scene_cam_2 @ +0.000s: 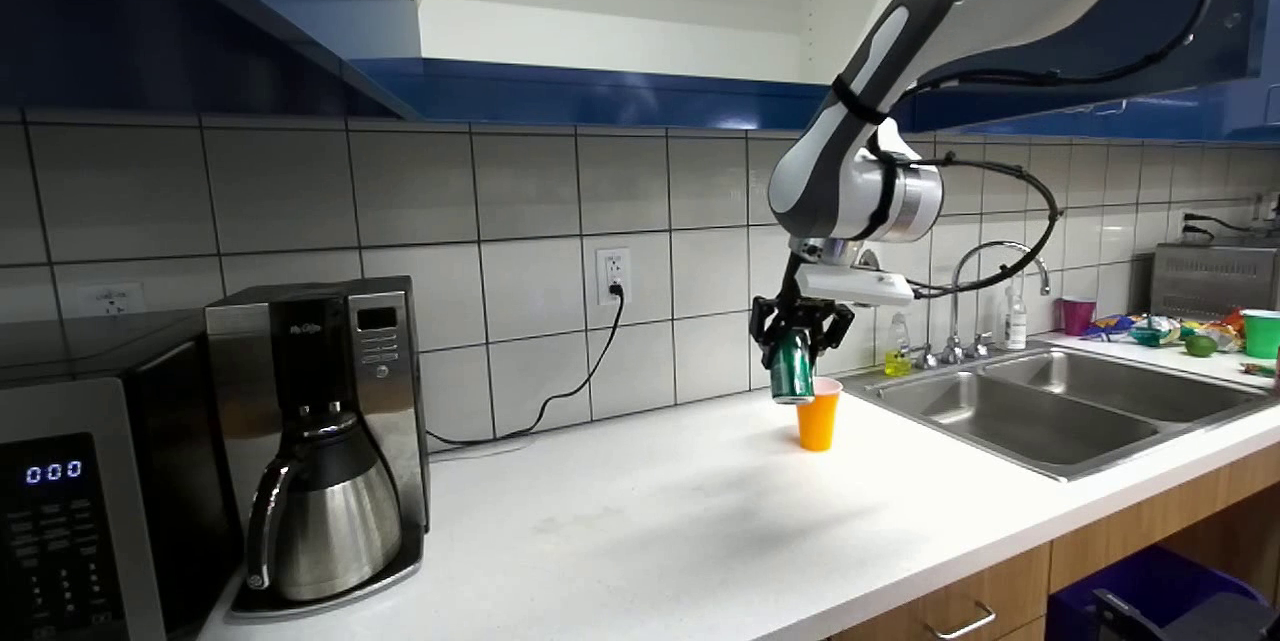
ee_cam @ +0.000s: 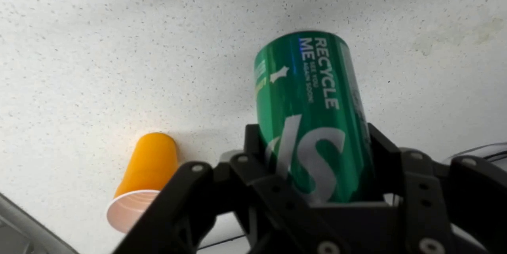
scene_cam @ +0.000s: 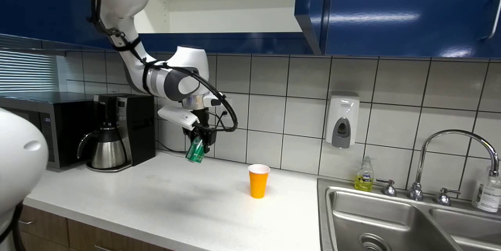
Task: Remove the can from the cabinet
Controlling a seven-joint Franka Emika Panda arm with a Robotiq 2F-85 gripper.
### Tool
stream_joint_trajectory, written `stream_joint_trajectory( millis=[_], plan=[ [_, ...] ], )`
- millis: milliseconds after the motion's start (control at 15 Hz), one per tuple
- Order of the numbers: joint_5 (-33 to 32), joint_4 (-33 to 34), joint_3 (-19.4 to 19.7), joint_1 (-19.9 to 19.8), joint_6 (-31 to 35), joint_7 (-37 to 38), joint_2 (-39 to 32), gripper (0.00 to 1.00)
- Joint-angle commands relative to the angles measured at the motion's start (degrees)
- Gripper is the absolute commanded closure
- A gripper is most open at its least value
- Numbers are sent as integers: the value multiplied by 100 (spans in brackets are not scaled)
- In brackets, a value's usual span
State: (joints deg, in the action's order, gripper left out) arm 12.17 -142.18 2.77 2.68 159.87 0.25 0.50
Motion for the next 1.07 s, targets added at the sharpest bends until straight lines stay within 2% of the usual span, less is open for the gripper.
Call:
stream_joint_trajectory(
  millis=[0,400,467,1000],
  plan=[
    [330,6,-123,-98,359,-361,-266,62],
    [338,55,-251,-227,671,-432,-729,62],
    [425,67,-169,-126,725,-537,-816,62],
    [607,258,-304,-255,1149,-981,-1522,62]
  ],
)
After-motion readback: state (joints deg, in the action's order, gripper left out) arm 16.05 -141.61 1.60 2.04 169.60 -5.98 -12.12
